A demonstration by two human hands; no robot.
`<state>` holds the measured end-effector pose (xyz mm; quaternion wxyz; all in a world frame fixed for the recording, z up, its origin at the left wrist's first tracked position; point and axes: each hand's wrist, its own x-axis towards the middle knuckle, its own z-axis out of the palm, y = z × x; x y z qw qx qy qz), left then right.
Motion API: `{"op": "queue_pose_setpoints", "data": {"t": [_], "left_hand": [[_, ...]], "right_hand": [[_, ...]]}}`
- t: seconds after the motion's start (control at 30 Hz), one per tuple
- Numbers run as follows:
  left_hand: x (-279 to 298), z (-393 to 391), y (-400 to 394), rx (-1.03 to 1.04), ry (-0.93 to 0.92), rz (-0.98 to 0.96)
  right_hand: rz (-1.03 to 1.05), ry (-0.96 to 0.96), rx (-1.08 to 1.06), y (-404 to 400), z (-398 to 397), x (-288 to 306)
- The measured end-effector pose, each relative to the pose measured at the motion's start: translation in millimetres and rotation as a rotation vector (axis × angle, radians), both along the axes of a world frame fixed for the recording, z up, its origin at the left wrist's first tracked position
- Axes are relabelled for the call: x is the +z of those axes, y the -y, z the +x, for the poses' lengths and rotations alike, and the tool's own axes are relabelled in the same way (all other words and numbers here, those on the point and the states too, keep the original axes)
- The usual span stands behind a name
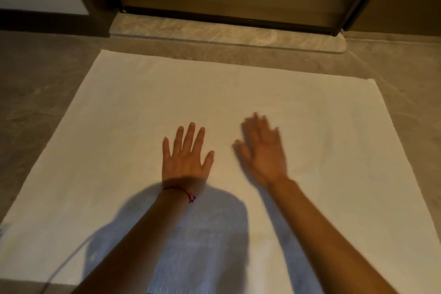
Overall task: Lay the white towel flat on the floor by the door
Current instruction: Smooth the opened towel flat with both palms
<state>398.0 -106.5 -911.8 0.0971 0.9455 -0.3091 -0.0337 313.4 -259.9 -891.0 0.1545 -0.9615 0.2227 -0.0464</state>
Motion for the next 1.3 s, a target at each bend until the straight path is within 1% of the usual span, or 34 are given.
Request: {"op": "queue_pose_setpoints", "data": {"t": [0.03,0.07,0.1,0.2,0.33,0.4,0.47,0.53,0.6,0.67,0.7,0.73,0.8,0.83,0.9,1.0,1.03,1.1,1.17,1.2,1.3], "left_hand": [[0.4,-0.3,0.2,0.005,0.012,-0.008],[1.5,-0.6,0.1,0.008,0.014,-0.009],[2.1,-0.4,-0.1,0.008,0.012,-0.008],[2.4,0.3,-0.5,0.007,-0.049,0.041],[3.6,-0.6,0.3,0.007,-0.066,0.055],[4.5,-1.1,0.5,0.003,-0.060,0.049],[5.7,-1.8,0.7,-0.001,-0.063,0.044],[6.5,-3.3,0.3,-0.005,-0.062,0.053],[10.2,-5.2,0.4,-0.002,-0.053,0.052],[17.1,-12.0,3.4,-0.017,-0.008,0.059],[20.0,-19.7,6.5,-0.037,0.012,0.051],[22.3,-31.4,10.4,-0.064,0.013,0.030],[22.4,-63.1,14.5,-0.133,-0.030,-0.015],[19.6,-78.1,14.7,-0.174,-0.057,-0.018],[11.2,-94.9,11.7,-0.219,-0.091,0.014],[7.2,-94.7,9.1,-0.186,-0.071,-0.011],[7.9,-94.4,9.1,-0.185,-0.066,-0.011],[9.3,-94.4,9.1,-0.193,-0.064,0.006],[9.0,-95.4,9.3,-0.202,-0.070,0.027],[9.3,-96.0,9.0,-0.203,-0.079,0.037],[9.5,-95.1,8.0,-0.198,-0.091,0.024]], "right_hand": [[0.007,-0.036,0.085,-18.8,-3.4,-4.8],[0.000,-0.068,0.127,-30.6,-10.2,-8.7],[-0.009,-0.073,0.118,-33.0,-19.1,-11.1],[-0.008,-0.071,-0.088,-3.7,-56.9,-14.6],[0.000,-0.152,-0.364,44.2,-117.4,-8.4],[0.032,-0.208,-0.454,52.6,-133.4,-1.9],[0.053,-0.196,-0.499,45.6,-133.0,6.4],[0.018,-0.075,-0.409,19.1,-118.8,14.6],[0.006,0.034,-0.199,-22.0,-102.0,19.0],[0.048,-0.004,-0.008,-57.2,-95.0,11.8],[0.073,-0.053,0.027,-66.5,-96.0,6.0],[0.062,-0.082,0.034,-69.5,-99.4,-0.9],[-0.054,-0.110,0.009,-66.7,-107.7,-11.2],[-0.079,-0.136,-0.007,-64.3,-109.4,-12.4],[-0.078,-0.159,-0.005,-62.3,-111.4,-13.5],[-0.047,-0.134,0.031,-47.6,-123.5,-12.9],[-0.013,-0.118,-0.008,-37.0,-133.9,-12.1],[-0.015,-0.086,-0.186,-9.3,-163.2,-10.4],[-0.006,-0.127,-0.405,17.9,-196.5,-6.2],[0.011,-0.170,-0.482,27.1,-210.5,-3.6],[0.049,-0.233,-0.591,33.5,-220.0,6.5]]}}
